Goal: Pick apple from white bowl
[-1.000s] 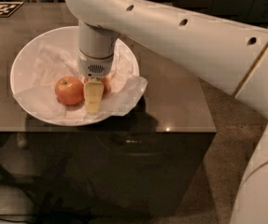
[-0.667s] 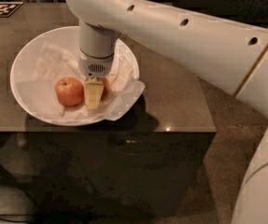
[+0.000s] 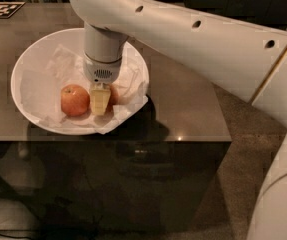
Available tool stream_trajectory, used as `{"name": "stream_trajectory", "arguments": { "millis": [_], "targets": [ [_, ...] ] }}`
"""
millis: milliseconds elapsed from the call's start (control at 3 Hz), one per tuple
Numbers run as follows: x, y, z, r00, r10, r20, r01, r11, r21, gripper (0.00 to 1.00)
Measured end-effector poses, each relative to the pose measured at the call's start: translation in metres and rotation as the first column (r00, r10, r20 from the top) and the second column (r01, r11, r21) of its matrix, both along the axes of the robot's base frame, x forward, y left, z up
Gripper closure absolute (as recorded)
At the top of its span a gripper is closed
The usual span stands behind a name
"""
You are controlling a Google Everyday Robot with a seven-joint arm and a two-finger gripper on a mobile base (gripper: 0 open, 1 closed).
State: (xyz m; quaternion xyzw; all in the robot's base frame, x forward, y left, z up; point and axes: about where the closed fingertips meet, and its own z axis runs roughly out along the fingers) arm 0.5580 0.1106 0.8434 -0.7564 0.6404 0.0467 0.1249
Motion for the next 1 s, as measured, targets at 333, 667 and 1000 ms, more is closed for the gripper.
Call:
{"name": "stream_trajectory", "arguments": {
  "millis": [333,667,1000],
  "targets": [
    [0.0,0.0,0.0,1.0,0.0,0.0,0.0,1.0,0.0,1.0],
    [0.001,-0.001,0.007,0.9999,-0.013,-0.002,0.013,1.0,-0.008,1.0],
    [0.007,-0.003,0.023,0.9995,-0.03,-0.014,0.03,1.0,-0.001,1.0]
  ]
}}
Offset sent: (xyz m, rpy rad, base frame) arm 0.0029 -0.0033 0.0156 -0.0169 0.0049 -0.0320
